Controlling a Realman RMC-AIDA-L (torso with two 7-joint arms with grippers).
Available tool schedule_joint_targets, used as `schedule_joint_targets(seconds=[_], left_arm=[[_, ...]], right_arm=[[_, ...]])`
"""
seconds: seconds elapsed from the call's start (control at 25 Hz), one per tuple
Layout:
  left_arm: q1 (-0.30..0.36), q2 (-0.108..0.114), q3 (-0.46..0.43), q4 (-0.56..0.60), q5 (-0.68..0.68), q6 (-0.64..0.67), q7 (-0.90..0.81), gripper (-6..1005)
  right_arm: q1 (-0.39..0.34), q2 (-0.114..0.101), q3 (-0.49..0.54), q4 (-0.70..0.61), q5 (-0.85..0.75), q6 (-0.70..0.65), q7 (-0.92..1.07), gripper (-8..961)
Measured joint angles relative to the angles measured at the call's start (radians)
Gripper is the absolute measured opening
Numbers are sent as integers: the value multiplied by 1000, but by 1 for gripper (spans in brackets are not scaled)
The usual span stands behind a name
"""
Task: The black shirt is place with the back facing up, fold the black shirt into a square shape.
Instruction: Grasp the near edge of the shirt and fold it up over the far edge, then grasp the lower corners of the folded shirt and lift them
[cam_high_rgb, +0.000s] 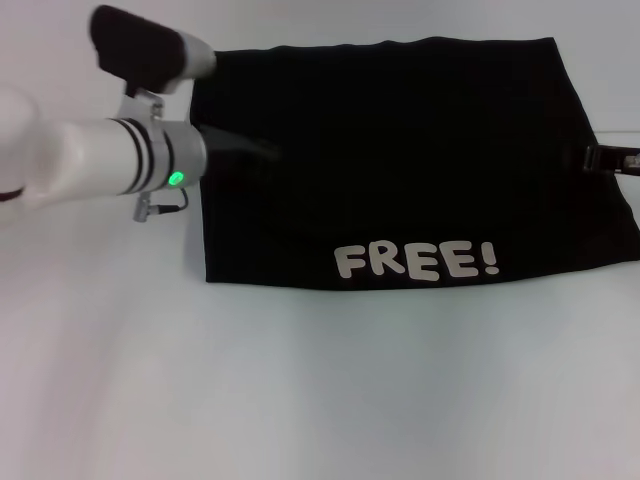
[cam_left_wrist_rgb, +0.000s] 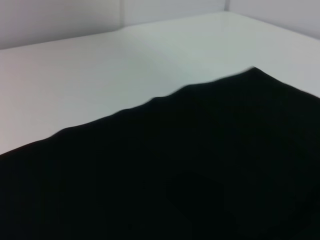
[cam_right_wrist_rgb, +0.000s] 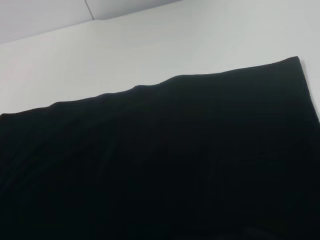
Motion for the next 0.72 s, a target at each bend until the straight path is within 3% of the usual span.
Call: schedule_joint_targets(seconds=[0.08,0.2,0.24,0.4,0.6,0.72], left_arm=[[0,-9,42,4,0,-20,-3,131],[4,-25,81,25,0,-54,-6,217],[9,-32,90,40,1,-60,-6,238],[21,-38,97,95,2,-64,-28,321],[78,-31,156,201,8,-33,-160,426],[148,-31,215,307,10,49,-263,694]], right_arm=[[-5,7,1,-5,1,15,0,60],[-15,28,5,-40,3,36,-3,143],[-24,47,6,-81,7,40,-8,171],[-41,64,2,-145,36,25,-10,326],[-75,50,0,-189,111,-83,-10,558],[-103,33,0,-214,146,-168,-10,680]])
